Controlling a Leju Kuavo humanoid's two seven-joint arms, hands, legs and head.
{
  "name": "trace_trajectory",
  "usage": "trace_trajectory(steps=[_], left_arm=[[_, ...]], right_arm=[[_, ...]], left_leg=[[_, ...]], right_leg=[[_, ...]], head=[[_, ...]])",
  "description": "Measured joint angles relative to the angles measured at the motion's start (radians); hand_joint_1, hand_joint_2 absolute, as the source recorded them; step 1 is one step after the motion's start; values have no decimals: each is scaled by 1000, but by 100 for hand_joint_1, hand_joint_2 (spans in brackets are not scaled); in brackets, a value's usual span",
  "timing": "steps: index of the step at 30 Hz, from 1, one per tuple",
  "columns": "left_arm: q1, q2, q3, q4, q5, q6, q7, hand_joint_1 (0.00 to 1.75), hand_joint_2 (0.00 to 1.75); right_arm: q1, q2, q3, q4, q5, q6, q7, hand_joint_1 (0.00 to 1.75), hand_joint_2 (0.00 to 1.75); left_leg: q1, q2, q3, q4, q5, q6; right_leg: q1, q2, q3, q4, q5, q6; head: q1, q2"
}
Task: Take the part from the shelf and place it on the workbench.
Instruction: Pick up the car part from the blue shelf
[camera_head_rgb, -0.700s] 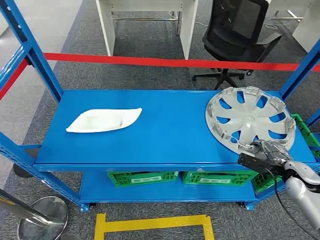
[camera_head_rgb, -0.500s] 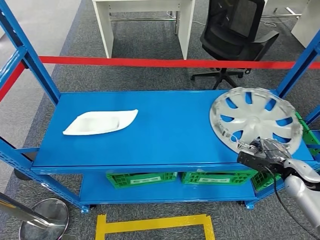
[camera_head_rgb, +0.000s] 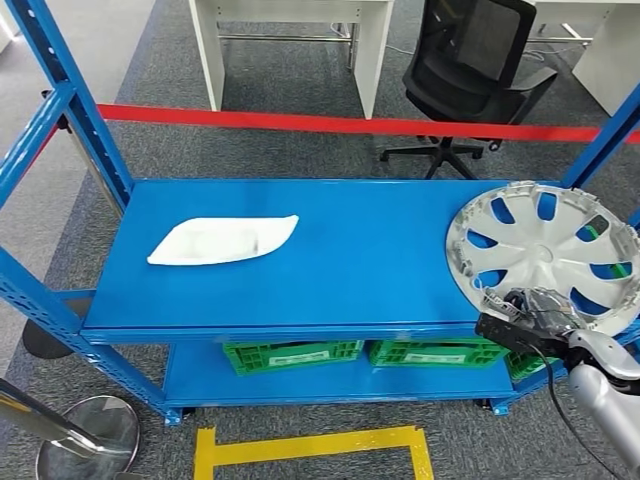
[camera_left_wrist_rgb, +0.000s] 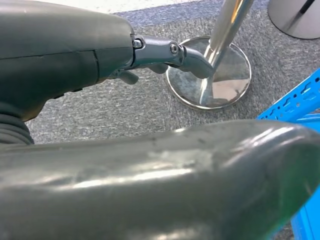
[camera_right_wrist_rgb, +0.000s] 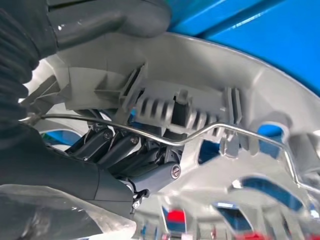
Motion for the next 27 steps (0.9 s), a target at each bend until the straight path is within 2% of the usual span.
trace_trajectory(steps=[1, 2, 4, 5, 6, 9, 11, 14, 15, 16, 17, 19, 20, 21, 25, 26, 27], left_arm=[[1, 0, 2, 0, 4, -6, -6, 0, 0], [1, 1, 5, 0, 8, -13, -12, 0, 0], [1, 0, 10, 0, 15, -31, -26, 0, 0], [0, 0, 12, 0, 18, -40, -37, 0, 0], [0, -1, 14, 0, 20, -50, -49, 0, 0], [-1, 0, 17, 0, 26, -70, -83, 0, 0], [0, 2, 20, 0, 28, -78, -90, 0, 0], [2, 5, 23, 0, 30, -81, -92, 0, 131], [3, 7, 23, 0, 30, -82, -92, 0, 175], [4, 8, 23, 0, 30, -82, -92, 0, 175], [4, 9, 23, 0, 30, -85, -93, 0, 175], [4, 12, 23, 0, 30, -91, -94, 0, 175], [3, 12, 23, 0, 30, -94, -95, 0, 175], [2, 13, 23, 0, 29, -95, -96, 0, 175], [0, 11, 23, 0, 30, -84, -93, 0, 175], [-2, 10, 24, 0, 31, -78, -91, 0, 175], [-4, 8, 24, 0, 32, -73, -89, 0, 175]], right_arm=[[2, 2, 1, -1, 7, -14, 3, 175, 175], [4, 5, 1, -3, 14, -27, 6, 175, 175], [5, 8, 0, -10, 28, -52, 10, 175, 175], [5, 10, 0, -15, 36, -63, 10, 175, 175], [6, 12, -1, -21, 44, -73, 10, 175, 175], [12, 20, -5, -44, 66, -96, 9, 175, 175], [14, 25, -7, -61, 75, -103, 9, 175, 175], [19, 35, -7, -74, 79, -106, 10, 175, 175], [20, 38, -7, -76, 80, -107, 10, 175, 175], [21, 41, -7, -76, 82, -108, 10, 175, 175], [22, 43, -8, -78, 85, -111, 10, 175, 175], [22, 47, -10, -82, 95, -123, 10, 175, 175], [22, 49, -13, -86, 102, -130, 10, 175, 175], [21, 52, -16, -90, 110, -136, 9, 175, 175], [17, 62, -22, -113, 132, -145, 0, 175, 175], [11, 63, -23, -122, 135, -145, -4, 175, 175], [3, 64, -23, -131, 138, -145, -7, 175, 175]], left_leg=[[-2, 0, 0, 0, 0, 0], [-4, 0, 1, 0, 0, 0], [-6, 0, 4, 0, -1, -1], [-6, 1, 4, 1, -1, -5], [-5, 1, 4, 1, -1, -9], [-1, 0, 5, -3, 0, -28], [-3, 1, -10, 35, -30, -39], [-2, 2, -85, 210, -125, -51], [-1, 2, -103, 251, -135, -54], [-1, 2, -104, 256, -125, -56], [0, 2, -88, 221, -97, -56], [0, 5, -25, 83, -29, -54], [-1, 5, -2, 28, -8, -48], [-3, 6, 10, -4, 1, -42], [-7, 4, 4, -20, 12, -11], [-6, 4, 2, -23, 16, -4], [-4, 4, 1, -25, 19, 1]], right_leg=[[1, 0, 1, -2, 14, -3], [3, 0, 23, -48, 46, -9], [9, 1, 96, -193, 111, -28], [13, 0, 124, -250, 129, -35], [17, -1, 137, -280, 135, -39], [21, -4, 144, -299, 145, -45], [15, -7, 155, -316, 162, -51], [11, -7, 155, -320, 169, -55], [11, -7, 155, -320, 169, -54], [10, -7, 155, -319, 169, -54], [10, -6, 155, -317, 168, -53], [10, -5, 154, -310, 164, -47], [11, -4, 151, -305, 162, -43], [12, -4, 148, -301, 160, -38], [6, -3, 130, -291, 155, -16], [4, -3, 114, -264, 137, -12], [3, -2, 87, -213, 108, -8]], head=[[0, 0], [0, 0], [-1, 0], [-1, 0], [0, 0], [2, 0], [1, 0], [0, 0], [0, 0], [0, 0], [0, 0], [0, 0], [0, 0], [1, 0], [4, 0], [6, 0], [9, 0]])
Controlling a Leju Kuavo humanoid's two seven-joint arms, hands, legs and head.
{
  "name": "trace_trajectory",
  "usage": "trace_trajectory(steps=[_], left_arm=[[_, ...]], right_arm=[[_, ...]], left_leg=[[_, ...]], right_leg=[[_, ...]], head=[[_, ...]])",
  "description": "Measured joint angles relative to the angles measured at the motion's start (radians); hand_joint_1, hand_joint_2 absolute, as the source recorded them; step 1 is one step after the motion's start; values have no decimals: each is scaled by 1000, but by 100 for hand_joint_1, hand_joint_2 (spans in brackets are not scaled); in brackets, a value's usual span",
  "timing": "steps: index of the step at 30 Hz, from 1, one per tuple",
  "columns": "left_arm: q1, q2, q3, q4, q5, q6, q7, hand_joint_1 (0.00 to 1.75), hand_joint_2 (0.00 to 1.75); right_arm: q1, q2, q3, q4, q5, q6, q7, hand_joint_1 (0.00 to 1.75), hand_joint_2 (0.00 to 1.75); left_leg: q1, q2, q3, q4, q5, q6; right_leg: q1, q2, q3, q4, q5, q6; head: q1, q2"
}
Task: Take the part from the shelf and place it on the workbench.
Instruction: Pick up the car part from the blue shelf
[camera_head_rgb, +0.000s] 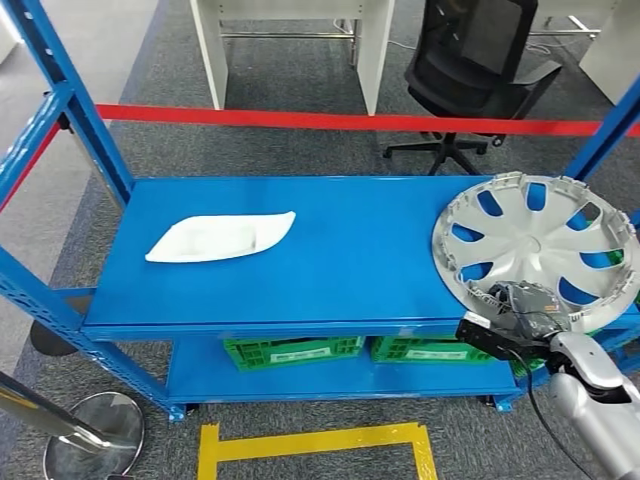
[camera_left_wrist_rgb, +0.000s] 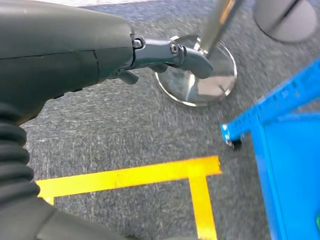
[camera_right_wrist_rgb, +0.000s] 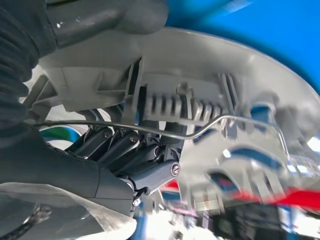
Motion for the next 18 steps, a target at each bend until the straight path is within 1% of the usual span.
trace_trajectory(steps=[2, 3, 4, 5, 6, 7, 8, 9, 10, 12, 13, 14, 15, 16, 17, 18], left_arm=[[-2, -2, 1, 0, 1, 8, 5, 0, 175], [-3, -4, 2, 0, 1, 9, 8, 0, 175], [-3, -6, 4, 0, -1, 10, 12, 0, 175], [-4, -8, 5, 0, -3, 12, 16, 0, 175], [-5, -10, 6, 0, -5, 13, 19, 0, 175], [-6, -11, 6, 0, -6, 14, 22, 0, 175], [-7, -12, 7, 0, -7, 16, 24, 0, 175], [-8, -12, 7, 0, -8, 17, 25, 0, 175], [-8, -12, 8, 0, -8, 18, 27, 0, 175], [-7, -13, 9, 0, -10, 20, 30, 0, 175], [-7, -13, 9, 0, -12, 20, 31, 0, 175], [-8, -14, 9, 0, -13, 20, 32, 0, 175], [-9, -15, 10, 0, -14, 20, 32, 0, 175], [-10, -16, 10, 0, -15, 21, 32, 0, 175], [-10, -18, 10, 0, -15, 21, 32, 0, 175], [-9, -19, 11, 0, -15, 21, 32, 0, 175]], right_arm=[[-24, 4, 2, -21, 6, 0, -5, 175, 175], [-37, 7, 5, -32, 10, 0, -7, 175, 175], [-51, 9, 9, -43, 15, 0, -8, 175, 175], [-66, 10, 13, -56, 23, 0, -9, 175, 175], [-82, 10, 16, -68, 31, -1, -10, 175, 175], [-97, 11, 19, -80, 40, -3, -10, 175, 175], [-111, 13, 22, -91, 50, -8, -11, 175, 175], [-124, 15, 25, -102, 58, -14, -11, 175, 175], [-134, 18, 30, -113, 67, -22, -12, 175, 175], [-149, 22, 40, -136, 86, -38, -11, 175, 175], [-155, 22, 45, -147, 95, -44, -10, 175, 175], [-160, 23, 51, -157, 105, -50, -8, 175, 175], [-166, 23, 56, -166, 115, -59, -4, 175, 175], [-171, 24, 60, -173, 125, -71, -1, 175, 175], [-175, 25, 64, -181, 137, -85, 1, 175, 175], [-180, 26, 68, -188, 148, -99, 3, 175, 175]], left_leg=[[-1, 0, -6, 0, 2, 3], [-1, 0, -7, 1, 2, 3], [-1, -1, -7, 1, 1, 2], [0, -1, -7, 3, 0, 1], [2, -3, -6, 5, -2, -3], [3, -5, -7, 9, -6, -9], [3, -7, -10, 15, -9, -15], [1, -8, -14, 21, -11, -23], [-1, -10, -20, 24, -11, -29], [-3, -11, -26, 28, -11, -37], [-2, -10, -28, 35, -17, -41], [-1, -8, -37, 57, -32, -44], [-1, -7, -55, 99, -57, -47], [-2, -6, -84, 160, -86, -48], [-3, -5, -118, 231, -114, -48], [-4, -5, -147, 289, -132, -45]], right_leg=[[-2, 0, -70, 144, -65, 6], [-4, 0, -98, 200, -80, 8], [-6, 0, -109, 220, -74, 11], [-10, 0, -102, 198, -49, 13], [-14, 0, -78, 140, -8, 16], [-19, 2, -47, 72, 26, 21], [-21, 4, -18, 11, 48, 23], [-21, 6, 1, -27, 55, 21], [-20, 8, 8, -40, 50, 16], [-18, 6, 7, -40, 43, 0], [-17, 4, 8, -40, 42, -6], [-17, 1, 9, -40, 41, -14], [-16, -2, 11, -41, 40, -21], [-13, -4, 12, -41, 39, -26], [-9, -6, 13, -41, 37, -31], [-4, -6, 13, -41, 36, -34]], head=[[4, 0], [4, 0], [4, 0], [4, 0], [4, 0], [4, 0], [5, 0], [6, 0], [7, 0], [5, 0], [4, 0], [3, 0], [2, 0], [2, 0], [2, 0], [1, 0]])
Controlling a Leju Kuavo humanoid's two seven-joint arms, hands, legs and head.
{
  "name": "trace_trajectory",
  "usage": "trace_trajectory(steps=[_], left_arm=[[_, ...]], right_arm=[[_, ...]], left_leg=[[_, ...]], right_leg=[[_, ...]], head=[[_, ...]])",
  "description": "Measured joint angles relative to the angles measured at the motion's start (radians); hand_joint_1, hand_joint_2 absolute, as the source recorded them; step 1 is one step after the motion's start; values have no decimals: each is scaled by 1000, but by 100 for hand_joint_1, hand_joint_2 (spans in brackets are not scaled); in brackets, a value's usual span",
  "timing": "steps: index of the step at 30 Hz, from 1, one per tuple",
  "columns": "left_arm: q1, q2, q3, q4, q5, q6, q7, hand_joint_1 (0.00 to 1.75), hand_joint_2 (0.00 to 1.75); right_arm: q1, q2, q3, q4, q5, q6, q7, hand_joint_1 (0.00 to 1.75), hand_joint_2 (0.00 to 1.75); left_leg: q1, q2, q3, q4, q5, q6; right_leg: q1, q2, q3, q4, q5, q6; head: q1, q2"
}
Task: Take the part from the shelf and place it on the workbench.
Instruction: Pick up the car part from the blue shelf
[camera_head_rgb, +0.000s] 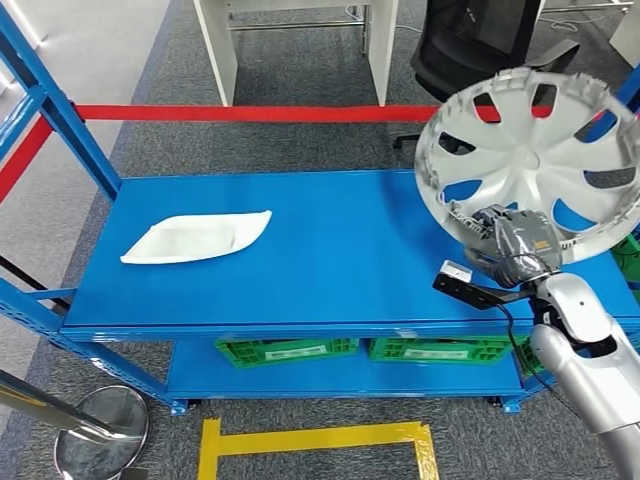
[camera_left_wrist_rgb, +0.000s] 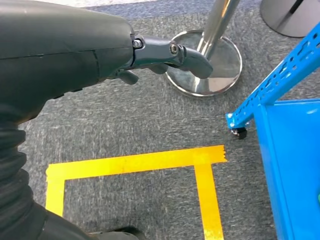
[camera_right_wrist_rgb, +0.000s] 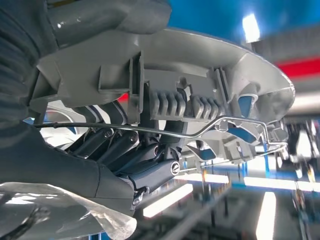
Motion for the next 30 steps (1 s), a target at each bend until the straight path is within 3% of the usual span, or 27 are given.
trace_trajectory(steps=[1, 2, 3, 5, 7, 8, 10, 12, 15, 16, 17, 18, 20, 22, 26, 28, 30], left_arm=[[1, 0, 1, 0, 0, 1, 0, 0, 175], [1, -1, 1, 0, 0, 2, 0, 0, 175], [1, -1, 1, 0, 0, 3, 0, 0, 175], [0, 0, 2, 0, -1, 5, 0, 0, 175], [-1, -1, 2, 0, -2, 7, 2, 0, 175], [-1, -2, 3, 1, -2, 8, 2, 0, 175], [-2, -4, 3, 1, -2, 9, 5, 0, 175], [-5, -7, 3, 1, -2, 11, 6, 0, 175], [-4, -12, 3, 1, -2, 13, 8, 0, 175], [-4, -13, 3, 1, -2, 13, 8, 0, 175], [-4, -15, 3, 1, -2, 13, 8, 0, 175], [-4, -15, 3, 1, -2, 13, 9, 0, 175], [-5, -16, 4, 1, -1, 14, 12, 0, 175], [-5, -14, 5, 1, 0, 16, 15, 0, 175], [-3, -12, 6, 0, 0, 20, 17, 0, 175], [-4, -12, 6, 1, 1, 22, 17, 0, 175], [-3, -12, 7, 1, 4, 23, 20, 0, 175]], right_arm=[[-5, 2, 4, -7, 11, -11, 0, 175, 175], [-10, 3, 8, -15, 22, -22, 0, 175, 175], [-16, 4, 13, -23, 36, -32, 0, 175, 175], [-28, 7, 21, -38, 65, -57, 3, 175, 175], [-41, 12, 28, -50, 93, -85, 9, 175, 175], [-45, 15, 31, -56, 106, -98, 13, 175, 175], [-51, 18, 35, -70, 131, -114, 21, 175, 175], [-56, 23, 39, -80, 154, -127, 35, 175, 175], [-62, 33, 44, -86, 172, -147, 49, 175, 175], [-62, 36, 46, -87, 174, -149, 50, 175, 175], [-61, 39, 49, -87, 176, -151, 50, 175, 175], [-61, 42, 51, -88, 176, -152, 51, 175, 175], [-61, 48, 52, -91, 180, -156, 53, 175, 175], [-56, 56, 52, -98, 191, -171, 55, 175, 175], [-28, 73, 52, -112, 225, -229, 56, 175, 175], [-15, 81, 50, -117, 235, -254, 58, 175, 175], [-5, 88, 49, -120, 240, -267, 59, 175, 175]], left_leg=[[-2, 0, -17, 30, 1, 5], [-6, 0, -17, 23, 20, 13], [-12, 0, 1, -24, 58, 25], [-27, 1, 53, -151, 130, 60], [-39, 3, 81, -225, 154, 82], [-41, 4, 84, -235, 152, 85], [-38, 4, 93, -263, 152, 82], [-27, 4, 105, -287, 156, 75], [-19, 3, 110, -294, 159, 71], [-17, 3, 110, -293, 158, 69], [-13, 3, 112, -292, 156, 65], [-9, 3, 113, -288, 153, 60], [-2, 1, 113, -276, 143, 45], [-2, -2, 106, -259, 135, 29], [-3, -2, 99, -245, 126, 13], [-2, 0, 71, -174, 80, 5], [-2, 1, 12, -40, 18, 2]], right_leg=[[5, 0, 2, 0, -1, -3], [11, 1, 5, 0, -3, -6], [18, 2, 9, 0, -5, -9], [28, 1, 17, 0, -10, -14], [27, 0, 13, 1, -12, -13], [26, -1, 9, 0, -11, -10], [25, -2, 4, -4, -10, -3], [26, 1, -15, 28, -34, 9], [14, 8, -105, 209, -109, 31], [8, 8, -132, 255, -117, 38], [3, 8, -142, 266, -106, 45], [-3, 7, -131, 234, -75, 52], [-12, 6, -69, 102, -7, 66], [-15, 9, -23, 17, 13, 60], [-13, 10, -17, 13, 5, 26], [-13, 8, -15, 12, 5, 13], [-10, 7, -14, 12, 4, 6]], head=[[0, 0], [0, 0], [0, 0], [4, 0], [8, 0], [9, 0], [7, 0], [9, 0], [12, 0], [12, 0], [12, 0], [12, 0], [14, 0], [17, 0], [15, 0], [14, 0], [13, 0]])
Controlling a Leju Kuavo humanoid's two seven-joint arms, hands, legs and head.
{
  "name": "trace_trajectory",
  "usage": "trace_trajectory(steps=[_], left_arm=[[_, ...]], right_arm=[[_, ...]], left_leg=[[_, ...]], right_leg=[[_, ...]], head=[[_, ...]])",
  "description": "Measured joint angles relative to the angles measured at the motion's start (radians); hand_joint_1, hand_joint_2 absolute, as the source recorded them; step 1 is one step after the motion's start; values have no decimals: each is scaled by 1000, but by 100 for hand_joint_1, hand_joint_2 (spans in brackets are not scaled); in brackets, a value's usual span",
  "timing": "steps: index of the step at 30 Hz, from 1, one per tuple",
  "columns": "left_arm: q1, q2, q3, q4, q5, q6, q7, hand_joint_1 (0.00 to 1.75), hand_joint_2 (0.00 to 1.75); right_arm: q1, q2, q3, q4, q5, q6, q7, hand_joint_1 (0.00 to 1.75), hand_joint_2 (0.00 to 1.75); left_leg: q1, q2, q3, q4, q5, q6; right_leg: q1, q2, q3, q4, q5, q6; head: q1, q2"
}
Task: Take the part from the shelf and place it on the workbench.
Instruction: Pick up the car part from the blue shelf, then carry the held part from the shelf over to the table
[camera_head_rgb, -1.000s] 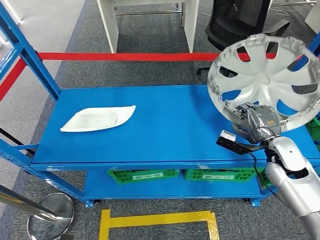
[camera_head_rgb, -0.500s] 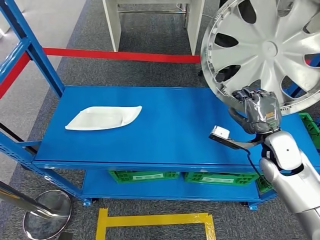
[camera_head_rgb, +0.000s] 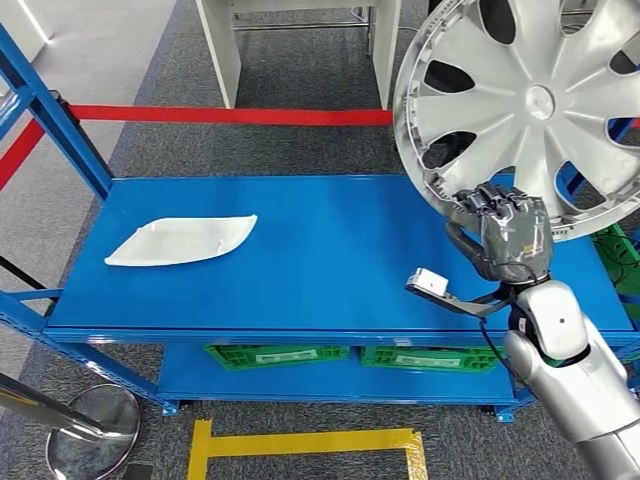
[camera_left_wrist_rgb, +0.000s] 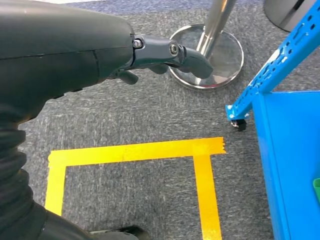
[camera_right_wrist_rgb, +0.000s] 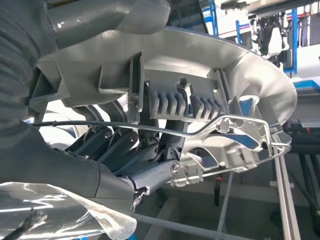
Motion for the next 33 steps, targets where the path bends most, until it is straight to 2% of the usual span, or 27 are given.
trace_trajectory(steps=[1, 2, 3, 5, 7, 10, 11, 12, 13, 15, 16, 17, 18, 19, 21, 22, 23, 25, 33], left_arm=[[1, 0, 2, 0, 4, 0, 4, 0, 175], [1, 0, 4, 0, 9, 0, 10, 0, 175], [1, 0, 8, 0, 15, 0, 17, 0, 175], [0, 0, 15, 0, 22, 2, 29, 0, 175], [-1, 1, 21, 0, 27, 5, 37, 0, 175], [-2, 0, 26, 0, 29, 13, 48, 0, 175], [-2, 0, 26, 0, 29, 16, 50, 0, 175], [-4, -1, 27, 0, 28, 20, 52, 0, 175], [-5, -1, 27, 0, 27, 23, 52, 0, 175], [-6, -2, 29, 0, 27, 28, 54, 0, 175], [-6, -3, 29, 0, 26, 29, 55, 0, 175], [-6, -4, 30, 0, 26, 29, 56, 0, 175], [-6, -5, 30, 0, 26, 30, 56, 0, 175], [-6, -5, 30, 0, 26, 30, 57, 0, 175], [-6, -6, 30, 0, 25, 32, 58, 0, 175], [-6, -6, 30, 0, 25, 34, 58, 0, 175], [-6, -6, 31, 0, 25, 35, 58, 0, 175], [-6, -6, 31, 0, 25, 37, 59, 0, 175], [-6, -6, 31, 0, 25, 37, 60, 0, 175]], right_arm=[[5, 3, 0, 0, 1, -2, 0, 175, 175], [9, 6, 0, 0, 2, -3, 0, 175, 175], [12, 9, 0, 0, 3, -3, 0, 175, 175], [16, 15, 0, 0, 3, -3, 0, 175, 175], [16, 21, -1, 0, 3, -3, 1, 175, 175], [17, 29, -1, 1, 3, -4, 2, 175, 175], [18, 31, -1, 1, 3, -5, 2, 175, 175], [19, 33, -1, 1, 3, -5, 1, 175, 175], [19, 34, -1, 1, 3, -6, 1, 175, 175], [21, 38, -1, 1, 3, -11, -1, 175, 175], [24, 41, -1, 1, 3, -14, -1, 175, 175], [28, 45, -1, 1, 3, -18, -2, 175, 175], [33, 48, -1, 1, 3, -22, -2, 175, 175], [37, 51, -1, 1, 3, -25, -2, 175, 175], [42, 59, -2, 0, 3, -33, -1, 175, 175], [46, 63, -4, -1, 2, -38, 1, 175, 175], [51, 68, -5, -3, 2, -44, 3, 175, 175], [60, 73, -8, -5, 2, -53, 4, 175, 175], [64, 76, -10, -6, 2, -57, 5, 175, 175]], left_leg=[[0, 0, -24, 53, -16, 1], [-1, 0, -34, 73, -14, 5], [-2, 0, -27, 55, 8, 10], [-8, -1, 28, -70, 78, 28], [-15, -1, 74, -175, 120, 42], [-17, -1, 82, -206, 126, 46], [-15, 0, 82, -214, 130, 47], [-12, 1, 81, -223, 137, 49], [-10, 2, 79, -230, 144, 52], [-10, 2, 69, -232, 156, 56], [-11, 3, 61, -231, 162, 56], [-11, 3, 54, -231, 168, 56], [-10, 3, 46, -231, 174, 54], [-9, 3, 39, -231, 180, 52], [-9, 2, 26, -228, 193, 42], [-11, 1, 22, -227, 200, 36], [-12, 0, 19, -226, 207, 30], [-13, -1, 16, -224, 216, 23], [-13, -1, 15, -225, 220, 21]], right_leg=[[3, 0, 0, 0, 0, -2], [5, 0, 1, 0, 0, -3], [8, 1, 2, 1, 0, -3], [12, 3, 5, 1, 0, -4], [16, 3, 4, 1, 2, -1], [15, 1, -2, -1, 7, 11], [15, 1, -7, 0, 1, 16], [14, 1, -14, 14, -16, 21], [14, 1, -28, 47, -44, 25], [13, 1, -71, 168, -121, 32], [13, 1, -90, 228, -148, 36], [12, 1, -96, 262, -157, 38], [11, 1, -82, 255, -148, 40], [9, 1, -47, 207, -123, 42], [6, 1, 49, 59, -80, 42], [6, 2, 80, 8, -68, 39], [8, 5, 93, -19, -65, 34], [10, 9, 84, -20, -61, 26], [11, 9, 78, -19, -61, 25]], head=[[0, 0], [0, 0], [0, 0], [0, 0], [1, 0], [1, 0], [1, 0], [2, 0], [4, 0], [5, 0], [5, 0], [5, 0], [5, 0], [5, 0], [5, 0], [4, 0], [3, 0], [1, 0], [1, 0]])
